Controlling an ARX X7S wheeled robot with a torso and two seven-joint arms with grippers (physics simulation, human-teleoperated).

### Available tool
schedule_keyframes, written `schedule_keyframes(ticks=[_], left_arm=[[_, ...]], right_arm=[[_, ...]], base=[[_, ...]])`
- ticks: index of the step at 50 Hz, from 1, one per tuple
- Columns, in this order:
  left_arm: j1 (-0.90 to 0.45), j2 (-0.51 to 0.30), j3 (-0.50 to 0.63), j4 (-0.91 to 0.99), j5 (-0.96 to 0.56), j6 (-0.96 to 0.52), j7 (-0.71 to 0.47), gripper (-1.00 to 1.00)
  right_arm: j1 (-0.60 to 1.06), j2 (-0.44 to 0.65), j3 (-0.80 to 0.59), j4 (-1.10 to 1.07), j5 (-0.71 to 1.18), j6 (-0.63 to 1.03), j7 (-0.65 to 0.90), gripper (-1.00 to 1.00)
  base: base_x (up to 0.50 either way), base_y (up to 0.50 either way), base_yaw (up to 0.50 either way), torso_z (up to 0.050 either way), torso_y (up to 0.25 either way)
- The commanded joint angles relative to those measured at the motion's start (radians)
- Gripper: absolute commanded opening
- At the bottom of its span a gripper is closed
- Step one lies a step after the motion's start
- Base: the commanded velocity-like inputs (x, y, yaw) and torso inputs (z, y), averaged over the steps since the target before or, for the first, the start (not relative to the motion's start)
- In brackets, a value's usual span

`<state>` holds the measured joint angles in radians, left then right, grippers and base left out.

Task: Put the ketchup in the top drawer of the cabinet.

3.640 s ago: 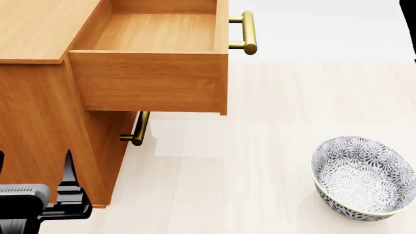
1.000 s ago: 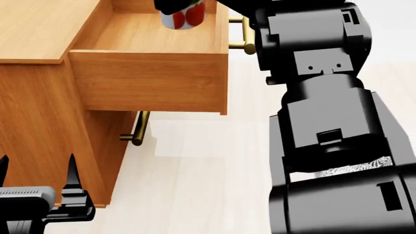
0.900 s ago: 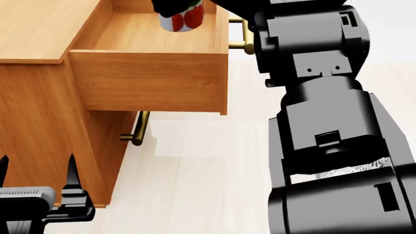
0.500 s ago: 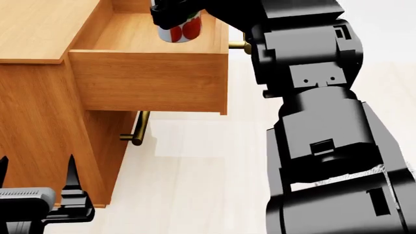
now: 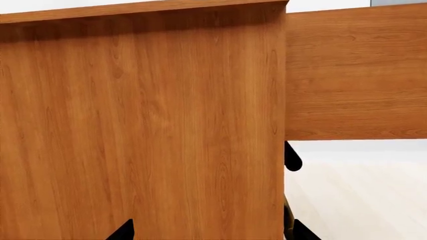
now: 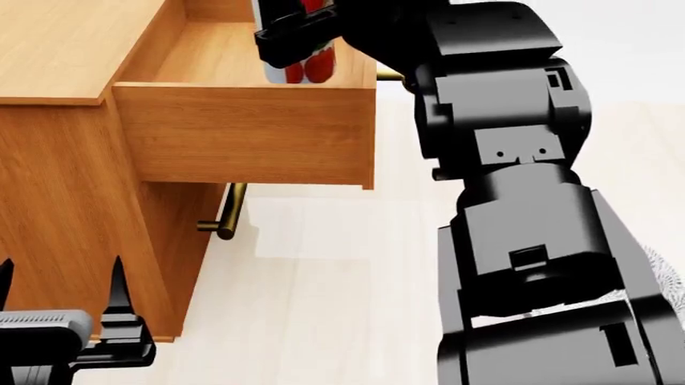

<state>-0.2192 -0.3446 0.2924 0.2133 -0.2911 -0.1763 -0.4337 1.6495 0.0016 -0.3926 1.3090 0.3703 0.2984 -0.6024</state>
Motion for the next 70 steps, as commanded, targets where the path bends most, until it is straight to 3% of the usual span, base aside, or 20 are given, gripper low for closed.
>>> schedule_keyframes(ticks=[1, 34, 35, 50, 55, 70], left_arm=[[0.000, -0.003, 0.003, 0.004, 0.000, -0.002, -0.004, 1.00], [-0.004, -0.006, 0.008, -0.020, -0.003, 0.013, -0.004, 1.00], [-0.003, -0.007, 0.007, -0.017, -0.005, 0.012, -0.004, 1.00], [-0.004, -0.009, 0.011, -0.011, -0.007, 0.008, -0.008, 1.00], [-0.007, -0.009, 0.014, -0.013, -0.007, 0.007, -0.008, 1.00], [-0.011, -0.013, 0.019, -0.005, -0.008, 0.007, -0.008, 1.00]], right_arm=[[-0.009, -0.001, 0.031, 0.000, -0.042, -0.014, -0.011, -1.00], [-0.049, -0.001, 0.039, 0.000, -0.045, -0.025, -0.003, -1.00], [-0.047, -0.001, 0.045, 0.000, -0.048, -0.023, 0.002, 1.00], [-0.049, -0.001, 0.096, 0.000, -0.088, -0.052, 0.015, 1.00], [-0.038, -0.001, 0.154, 0.000, -0.069, -0.191, 0.074, 1.00], [0.054, 0.001, 0.380, 0.000, -0.205, -0.205, 0.136, 1.00]], base=[[0.00, 0.00, 0.00, 0.000, 0.000], [0.00, 0.00, 0.00, 0.000, 0.000], [0.00, 0.00, 0.00, 0.000, 0.000], [0.00, 0.00, 0.00, 0.000, 0.000], [0.00, 0.00, 0.00, 0.000, 0.002], [0.00, 0.00, 0.00, 0.000, 0.000]])
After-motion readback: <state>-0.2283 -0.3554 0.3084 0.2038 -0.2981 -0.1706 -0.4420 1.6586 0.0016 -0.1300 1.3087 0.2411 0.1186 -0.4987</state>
